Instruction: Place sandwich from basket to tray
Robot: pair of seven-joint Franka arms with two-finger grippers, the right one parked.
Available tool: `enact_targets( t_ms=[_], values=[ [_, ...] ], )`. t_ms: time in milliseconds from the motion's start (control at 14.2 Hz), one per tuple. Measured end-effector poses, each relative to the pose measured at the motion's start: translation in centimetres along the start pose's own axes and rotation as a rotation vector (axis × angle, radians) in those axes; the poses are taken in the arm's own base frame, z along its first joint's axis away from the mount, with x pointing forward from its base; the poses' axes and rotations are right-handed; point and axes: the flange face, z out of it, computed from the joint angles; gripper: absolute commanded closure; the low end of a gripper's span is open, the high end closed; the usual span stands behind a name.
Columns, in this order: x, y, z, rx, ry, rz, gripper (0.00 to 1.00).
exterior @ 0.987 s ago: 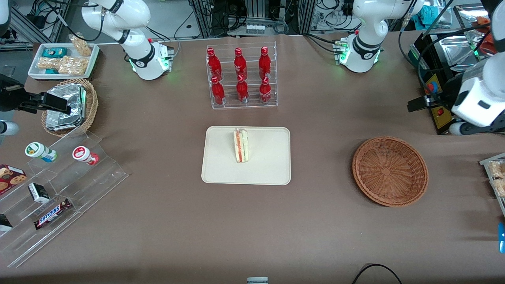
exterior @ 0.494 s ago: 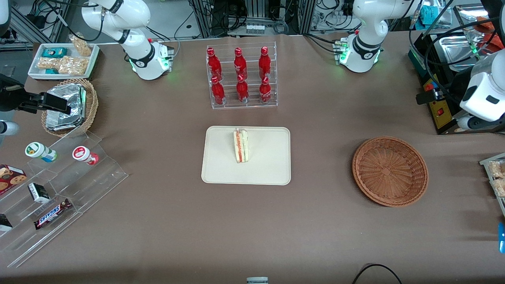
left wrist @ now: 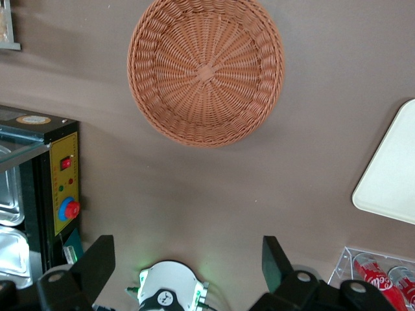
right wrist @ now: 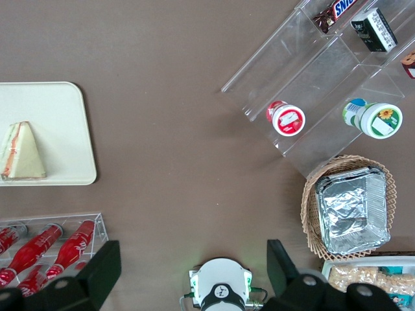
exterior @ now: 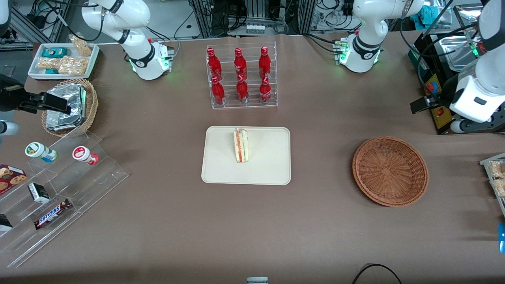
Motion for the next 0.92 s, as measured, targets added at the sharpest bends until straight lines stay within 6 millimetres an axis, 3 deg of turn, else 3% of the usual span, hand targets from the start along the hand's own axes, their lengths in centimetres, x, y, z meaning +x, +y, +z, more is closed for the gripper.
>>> enact_targets(
  t_ms=[917],
  values=[
    [0.9, 0.5, -1.1, -0.049, 0.052, 0.003, 0.0]
  ],
)
